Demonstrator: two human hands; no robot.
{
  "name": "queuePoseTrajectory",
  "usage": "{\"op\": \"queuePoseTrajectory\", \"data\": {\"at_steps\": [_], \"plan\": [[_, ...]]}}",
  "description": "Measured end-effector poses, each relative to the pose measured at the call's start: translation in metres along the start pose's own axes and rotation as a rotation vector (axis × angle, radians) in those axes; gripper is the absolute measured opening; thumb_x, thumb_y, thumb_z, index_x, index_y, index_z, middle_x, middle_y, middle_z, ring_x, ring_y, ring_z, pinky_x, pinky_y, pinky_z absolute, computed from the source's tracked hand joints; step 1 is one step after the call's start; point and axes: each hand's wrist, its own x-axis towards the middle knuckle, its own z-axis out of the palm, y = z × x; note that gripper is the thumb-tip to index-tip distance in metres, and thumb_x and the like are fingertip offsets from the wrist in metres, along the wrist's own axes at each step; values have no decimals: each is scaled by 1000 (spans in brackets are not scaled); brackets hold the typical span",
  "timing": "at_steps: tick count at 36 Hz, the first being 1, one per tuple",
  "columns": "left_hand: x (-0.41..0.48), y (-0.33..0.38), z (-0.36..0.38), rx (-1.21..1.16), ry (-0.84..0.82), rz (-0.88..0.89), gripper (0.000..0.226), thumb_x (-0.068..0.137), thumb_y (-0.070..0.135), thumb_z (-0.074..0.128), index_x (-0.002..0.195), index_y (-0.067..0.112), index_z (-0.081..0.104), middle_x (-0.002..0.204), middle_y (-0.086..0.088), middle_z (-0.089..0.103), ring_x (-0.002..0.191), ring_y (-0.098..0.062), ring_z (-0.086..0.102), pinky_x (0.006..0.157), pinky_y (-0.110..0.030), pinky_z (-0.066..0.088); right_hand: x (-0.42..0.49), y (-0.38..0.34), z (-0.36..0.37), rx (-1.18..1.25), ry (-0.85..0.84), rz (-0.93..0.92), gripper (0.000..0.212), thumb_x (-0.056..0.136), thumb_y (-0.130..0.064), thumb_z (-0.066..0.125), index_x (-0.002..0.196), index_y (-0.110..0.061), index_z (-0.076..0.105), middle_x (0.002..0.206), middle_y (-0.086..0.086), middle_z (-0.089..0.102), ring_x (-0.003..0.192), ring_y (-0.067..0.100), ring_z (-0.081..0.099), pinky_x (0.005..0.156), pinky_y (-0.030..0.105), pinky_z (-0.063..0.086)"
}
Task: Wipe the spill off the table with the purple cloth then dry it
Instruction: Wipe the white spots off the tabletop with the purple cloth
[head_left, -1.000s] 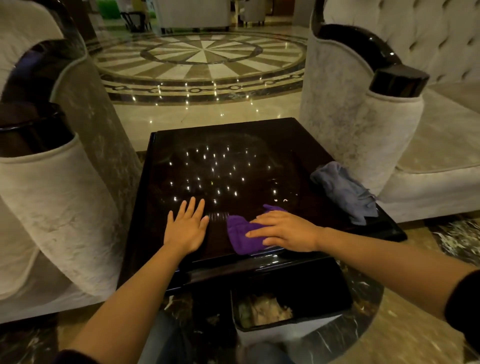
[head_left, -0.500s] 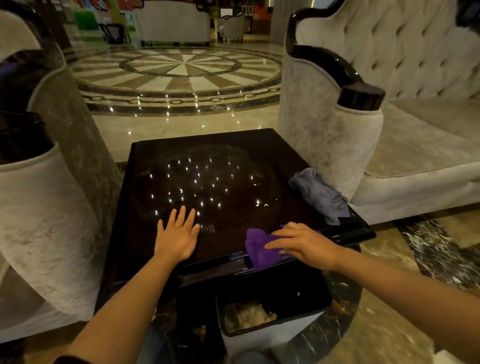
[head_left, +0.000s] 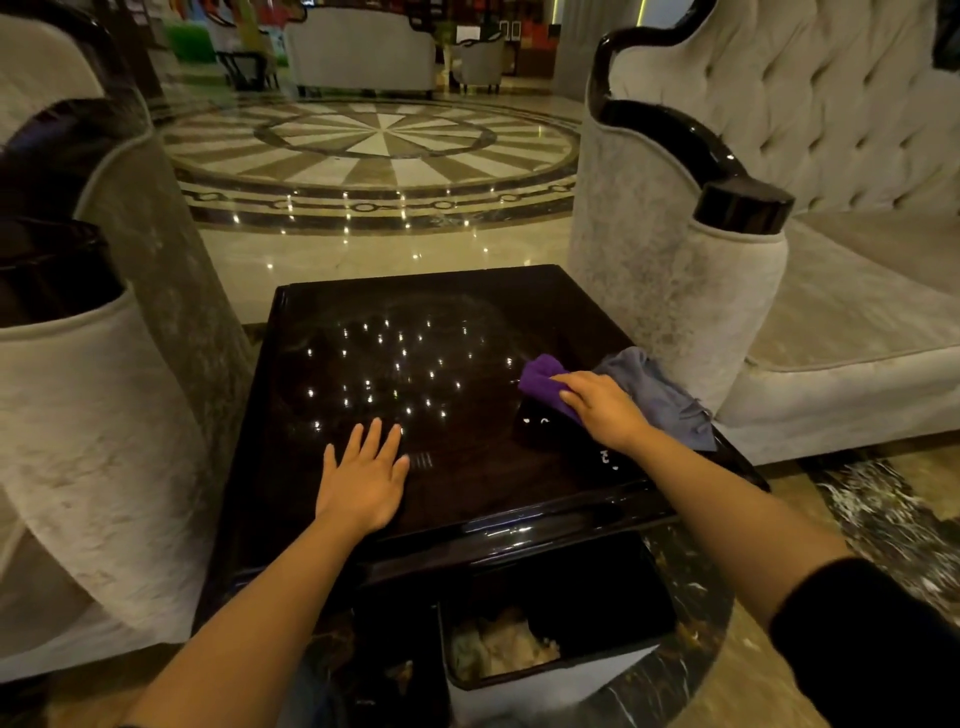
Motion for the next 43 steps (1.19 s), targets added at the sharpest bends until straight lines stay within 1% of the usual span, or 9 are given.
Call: {"op": "queuePoseTrajectory", "data": {"at_steps": [7, 9, 12, 18, 22, 28, 33, 39, 43], "plan": [[-1, 0, 0, -2, -1, 8, 53, 98, 41, 13, 147, 24, -2, 158, -2, -7, 144, -21, -10, 116, -46, -2, 18, 7, 24, -172, -91, 131, 44, 97, -36, 27, 140, -24, 27, 149, 8, 32, 125, 35, 38, 106, 47, 31], [-2, 0, 0, 1, -5, 11, 54, 98, 41, 13, 147, 24, -2, 158, -2, -7, 144, -21, -10, 116, -47, -3, 18, 7, 25, -207, -122, 133, 45, 97, -37, 26, 141, -26, 25, 151, 6, 29, 128, 34, 36, 107, 48, 31], [-1, 0, 1, 4, -3, 13, 54, 98, 41, 12, 147, 24, -3, 158, -2, -8, 144, -21, -10, 116, -47, -3, 17, 9, 25, -268, -138, 47, 41, 98, -31, 28, 139, -25, 31, 151, 4, 29, 128, 33, 34, 104, 45, 31], [-2, -1, 2, 0, -4, 19, 54, 98, 42, 12, 147, 23, -3, 158, -2, -8, 144, -21, -10, 116, -46, -3, 6, 13, 24, -193, -176, -28, 39, 97, -36, 32, 136, -34, 35, 149, 2, 34, 124, 29, 37, 106, 44, 29], [-1, -2, 3, 2, 0, 21, 54, 98, 42, 12, 147, 22, -2, 158, -3, -7, 144, -22, -10, 116, -47, -2, -11, 17, 23, -171, -194, -65, 38, 96, -38, 35, 133, -38, 38, 146, -1, 36, 120, 25, 36, 102, 42, 29], [0, -3, 6, -5, 11, 22, 55, 98, 42, 12, 147, 23, 0, 158, -3, -5, 145, -22, -8, 116, -48, -1, -41, 9, 25, -178, -162, -94, 36, 95, -39, 37, 131, -39, 41, 143, -2, 39, 119, 25, 37, 92, 38, 28], [2, -3, 5, -7, 20, 17, 55, 98, 42, 12, 147, 23, 0, 158, -2, -5, 145, -22, -8, 116, -48, -1, -71, -10, 36, -187, -69, -112, 35, 94, -37, 39, 129, -39, 44, 139, -1, 43, 112, 24, 41, 84, 33, 27], [1, -5, 5, -10, 19, 22, 54, 98, 42, 12, 147, 23, 0, 158, -3, -5, 145, -22, -8, 116, -49, -1, -111, -39, 46, -140, 35, -174, 34, 91, -31, 48, 125, -30, 52, 131, 8, 51, 103, 30, 49, 83, 38, 42], [2, -4, 4, -15, 19, 21, 54, 98, 42, 12, 147, 23, 0, 158, -3, -4, 145, -23, -7, 116, -49, -1, -136, -54, 50, -95, 49, -264, 32, 84, -25, 59, 115, -20, 62, 114, 18, 62, 84, 36, 60, 71, 42, 55]]}}
